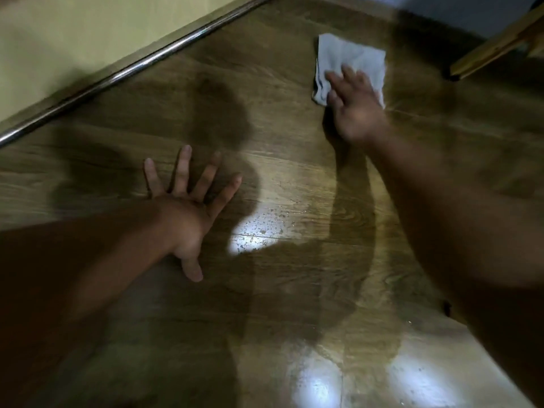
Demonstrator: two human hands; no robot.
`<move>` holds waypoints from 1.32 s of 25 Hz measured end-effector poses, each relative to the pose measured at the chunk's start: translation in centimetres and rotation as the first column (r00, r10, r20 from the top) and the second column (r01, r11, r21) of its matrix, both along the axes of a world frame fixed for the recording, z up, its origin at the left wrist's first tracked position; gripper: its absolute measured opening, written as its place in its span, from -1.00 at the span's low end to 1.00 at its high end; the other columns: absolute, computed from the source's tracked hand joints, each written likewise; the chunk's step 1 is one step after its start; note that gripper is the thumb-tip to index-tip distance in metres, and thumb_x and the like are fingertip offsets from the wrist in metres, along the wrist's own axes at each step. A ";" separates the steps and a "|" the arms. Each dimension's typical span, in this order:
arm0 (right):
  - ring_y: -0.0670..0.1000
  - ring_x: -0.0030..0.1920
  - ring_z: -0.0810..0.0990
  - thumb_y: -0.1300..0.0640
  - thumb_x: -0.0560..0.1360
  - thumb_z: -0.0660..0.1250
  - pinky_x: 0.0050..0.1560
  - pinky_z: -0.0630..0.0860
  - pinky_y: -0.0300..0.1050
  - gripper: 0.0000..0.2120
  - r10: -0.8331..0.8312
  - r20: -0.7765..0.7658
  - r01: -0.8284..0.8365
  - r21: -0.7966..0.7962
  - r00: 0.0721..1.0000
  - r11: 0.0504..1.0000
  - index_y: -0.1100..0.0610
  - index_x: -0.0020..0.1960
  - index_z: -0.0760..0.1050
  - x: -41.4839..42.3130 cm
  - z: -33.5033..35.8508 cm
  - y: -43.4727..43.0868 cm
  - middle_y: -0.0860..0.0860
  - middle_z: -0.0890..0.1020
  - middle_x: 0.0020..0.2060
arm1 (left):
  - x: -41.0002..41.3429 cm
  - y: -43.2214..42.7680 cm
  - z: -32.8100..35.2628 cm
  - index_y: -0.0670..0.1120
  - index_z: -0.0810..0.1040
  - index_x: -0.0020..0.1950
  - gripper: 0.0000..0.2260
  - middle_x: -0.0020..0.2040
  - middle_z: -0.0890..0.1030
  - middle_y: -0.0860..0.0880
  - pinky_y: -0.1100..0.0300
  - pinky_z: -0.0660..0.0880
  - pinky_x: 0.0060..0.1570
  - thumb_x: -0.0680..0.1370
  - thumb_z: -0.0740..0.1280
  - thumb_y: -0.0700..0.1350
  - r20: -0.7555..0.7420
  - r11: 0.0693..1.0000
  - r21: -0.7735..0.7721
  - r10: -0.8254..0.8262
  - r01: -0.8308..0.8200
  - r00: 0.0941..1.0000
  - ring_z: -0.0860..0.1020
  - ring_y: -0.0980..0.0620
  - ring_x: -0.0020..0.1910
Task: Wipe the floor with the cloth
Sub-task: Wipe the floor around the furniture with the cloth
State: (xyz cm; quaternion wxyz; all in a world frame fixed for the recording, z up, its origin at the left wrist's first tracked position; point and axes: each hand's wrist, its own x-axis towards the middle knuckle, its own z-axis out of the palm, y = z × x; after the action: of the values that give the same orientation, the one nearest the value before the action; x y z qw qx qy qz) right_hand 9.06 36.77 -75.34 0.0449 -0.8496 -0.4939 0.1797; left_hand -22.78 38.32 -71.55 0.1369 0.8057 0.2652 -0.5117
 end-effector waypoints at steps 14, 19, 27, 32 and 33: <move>0.04 0.57 0.01 0.06 0.61 0.11 0.55 -0.06 0.07 -0.55 0.036 -0.048 -0.030 0.115 0.998 0.993 -0.03 0.50 0.28 -14.1 0.0 -19.6 -0.07 0.21 0.51 | -0.6 0.1 -1.3 0.19 -0.85 0.03 0.55 0.14 -0.85 -0.08 -0.67 -0.26 0.14 -0.06 0.63 0.33 0.086 1.000 0.011 -0.002 0.001 0.996 -0.76 -0.40 0.13; 0.10 0.56 0.09 0.08 0.57 0.10 0.49 0.07 0.17 -0.55 0.075 -0.078 -0.069 0.069 0.994 0.995 0.03 0.45 0.35 -18.7 0.3 -26.6 -0.04 0.24 0.50 | -0.5 0.2 -1.3 0.17 -0.86 -0.04 0.53 0.12 -0.86 -0.08 -0.67 -0.28 0.10 -0.03 0.63 0.33 0.054 1.000 -0.005 0.006 -0.006 0.999 -0.76 -0.42 0.13; 0.25 0.50 0.19 -0.05 0.44 0.18 0.39 0.23 0.35 -0.42 0.348 -0.013 -0.348 -0.040 0.937 0.937 0.04 0.45 0.35 -17.1 0.9 -24.6 0.06 0.26 0.49 | -0.9 0.0 -1.8 0.17 -0.87 0.02 0.54 0.12 -0.86 -0.08 -0.66 -0.40 -0.02 0.01 0.64 0.31 0.093 0.999 -0.015 0.039 -0.038 0.995 -0.78 -0.41 0.08; 0.16 0.57 -0.09 0.02 0.60 0.05 0.49 -0.09 0.31 -0.46 0.175 0.030 -0.174 -0.022 0.984 0.984 -0.06 0.57 0.09 -10.1 0.8 -8.1 0.02 0.09 0.57 | -1.1 0.0 -2.2 0.19 -0.81 0.15 0.57 0.17 -0.84 -0.08 -0.61 -0.47 -0.11 -0.07 0.63 0.33 0.146 1.000 0.001 0.014 -0.014 0.989 -0.80 -0.38 0.07; 0.16 0.57 -0.10 0.03 0.61 0.07 0.48 -0.07 0.31 -0.47 0.163 0.050 -0.163 -0.017 0.985 0.987 -0.06 0.57 0.08 -8.5 0.7 -4.8 0.01 0.08 0.58 | -1.2 0.0 -2.4 0.19 -0.81 0.15 0.58 0.17 -0.84 -0.09 -0.60 -0.48 -0.12 -0.08 0.63 0.34 0.152 1.000 0.009 0.015 -0.017 0.988 -0.79 -0.38 0.08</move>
State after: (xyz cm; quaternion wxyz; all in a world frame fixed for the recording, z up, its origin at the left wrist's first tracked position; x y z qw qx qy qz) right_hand 0.58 31.94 -74.62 0.0121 -0.8110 -0.5616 0.1638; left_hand -23.94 38.32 -73.91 0.1569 0.8408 0.2630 -0.4464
